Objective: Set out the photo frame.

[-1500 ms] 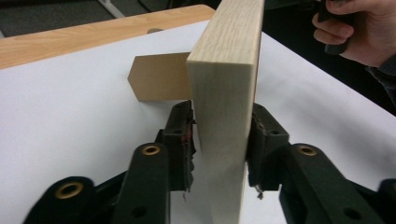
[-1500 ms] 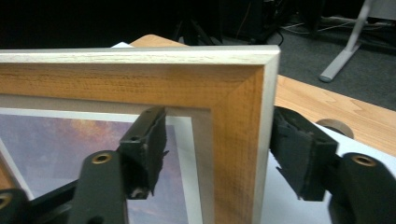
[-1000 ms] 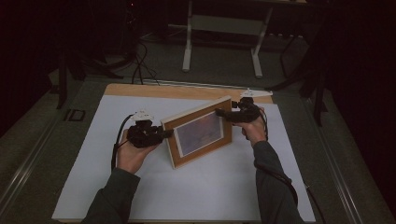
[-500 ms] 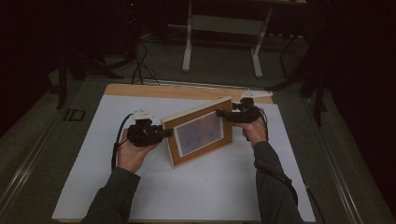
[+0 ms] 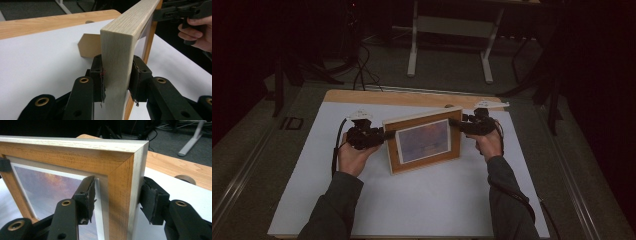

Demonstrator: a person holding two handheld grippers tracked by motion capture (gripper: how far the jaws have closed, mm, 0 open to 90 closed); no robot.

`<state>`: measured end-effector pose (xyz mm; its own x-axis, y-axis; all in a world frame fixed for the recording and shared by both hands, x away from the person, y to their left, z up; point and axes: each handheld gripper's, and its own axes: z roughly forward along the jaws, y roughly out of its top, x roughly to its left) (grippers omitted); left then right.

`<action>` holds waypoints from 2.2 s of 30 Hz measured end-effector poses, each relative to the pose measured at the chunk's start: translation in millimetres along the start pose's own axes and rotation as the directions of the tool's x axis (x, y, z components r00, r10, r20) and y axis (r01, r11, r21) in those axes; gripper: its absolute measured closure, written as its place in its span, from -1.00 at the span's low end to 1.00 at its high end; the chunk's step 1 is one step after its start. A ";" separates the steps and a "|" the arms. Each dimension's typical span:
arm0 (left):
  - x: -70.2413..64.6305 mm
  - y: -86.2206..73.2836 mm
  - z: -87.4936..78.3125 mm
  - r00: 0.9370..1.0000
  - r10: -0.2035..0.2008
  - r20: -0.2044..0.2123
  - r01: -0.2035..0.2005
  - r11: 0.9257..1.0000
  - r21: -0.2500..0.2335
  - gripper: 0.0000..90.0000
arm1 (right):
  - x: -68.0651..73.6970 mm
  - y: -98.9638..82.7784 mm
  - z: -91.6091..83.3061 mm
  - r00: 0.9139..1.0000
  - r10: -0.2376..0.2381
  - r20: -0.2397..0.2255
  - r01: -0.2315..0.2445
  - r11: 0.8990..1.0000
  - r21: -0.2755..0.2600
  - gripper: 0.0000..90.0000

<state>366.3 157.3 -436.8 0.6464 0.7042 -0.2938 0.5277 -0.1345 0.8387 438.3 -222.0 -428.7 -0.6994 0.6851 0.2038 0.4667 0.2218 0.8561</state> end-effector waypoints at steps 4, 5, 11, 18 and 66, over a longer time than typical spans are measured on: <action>3.0 0.9 4.5 1.000 0.017 0.000 -0.017 1.000 -0.019 0.50 | 2.9 -4.2 -6.6 1.000 0.005 0.028 -0.005 1.000 -0.003 0.14; 3.8 1.1 5.4 1.000 0.021 0.000 -0.021 1.000 -0.022 0.50 | 3.7 -4.9 -7.8 0.999 0.010 0.033 -0.010 1.000 -0.001 0.14; 7.4 3.0 9.9 1.000 0.016 0.002 -0.016 0.999 -0.035 0.44 | 8.8 -12.3 -14.6 0.998 0.030 0.059 -0.029 0.999 -0.018 0.20; 12.1 6.3 14.1 1.000 0.016 0.005 -0.016 0.999 -0.041 0.38 | 13.4 -18.1 -21.3 0.996 0.044 0.075 -0.042 0.999 -0.027 0.27; 17.2 7.0 -0.1 0.999 -0.023 0.034 0.025 0.998 -0.055 0.07 | 23.5 -30.3 -41.7 0.995 0.047 0.086 -0.045 0.999 -0.020 0.14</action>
<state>381.1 168.6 -435.9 0.6524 0.6831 -0.3282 0.5121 -0.0782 0.8554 385.2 -241.5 -430.0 -0.6277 0.7517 0.2021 0.4870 0.1767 0.8553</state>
